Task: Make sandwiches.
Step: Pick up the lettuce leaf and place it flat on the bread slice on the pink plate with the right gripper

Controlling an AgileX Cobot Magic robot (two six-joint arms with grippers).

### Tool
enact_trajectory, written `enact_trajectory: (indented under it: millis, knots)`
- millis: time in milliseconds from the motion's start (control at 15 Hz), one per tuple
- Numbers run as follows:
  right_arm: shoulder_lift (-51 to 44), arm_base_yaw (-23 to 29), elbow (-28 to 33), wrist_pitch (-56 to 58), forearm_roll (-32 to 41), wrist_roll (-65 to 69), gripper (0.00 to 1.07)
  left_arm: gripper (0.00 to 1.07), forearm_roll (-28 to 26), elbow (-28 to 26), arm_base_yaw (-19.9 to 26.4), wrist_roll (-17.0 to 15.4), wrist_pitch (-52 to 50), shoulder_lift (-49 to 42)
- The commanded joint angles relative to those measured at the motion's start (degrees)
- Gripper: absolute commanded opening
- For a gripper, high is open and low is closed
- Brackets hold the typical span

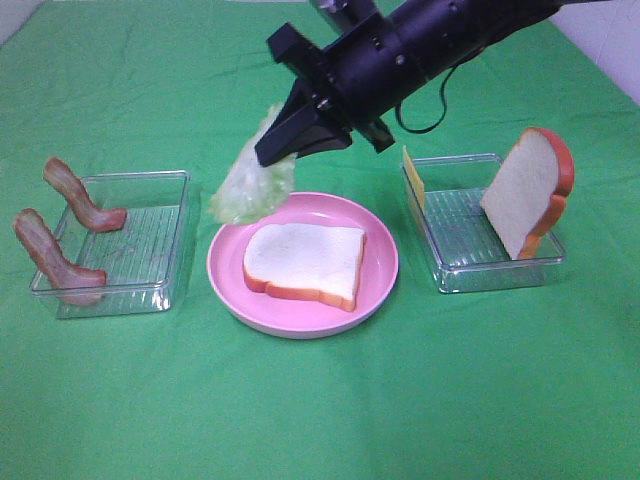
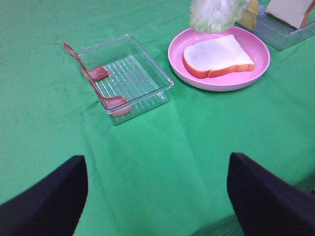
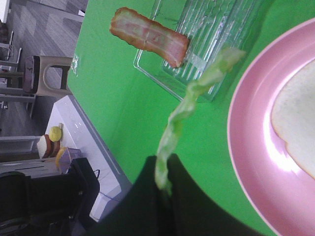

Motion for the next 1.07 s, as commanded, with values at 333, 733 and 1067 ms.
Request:
enact_trajectory:
  millis: [333,733,1067]
  knots:
    - [8.65,4.01,0.40,-9.63,-0.63,1.09,0.00,0.75,0.00,0.11,-0.34,-0.23,-0.57,-1.32]
    - [9.00,0.69,0.40,-9.80,-13.29,10.94,0.00,0.75,0.00,0.11,-0.34,-0.23,-0.57,-1.32]
    - [9.00,0.86,0.40,-10.60,-16.79,13.69,0.25,0.75,0.00,0.11,-0.34,-0.23,-0.57,-1.32]
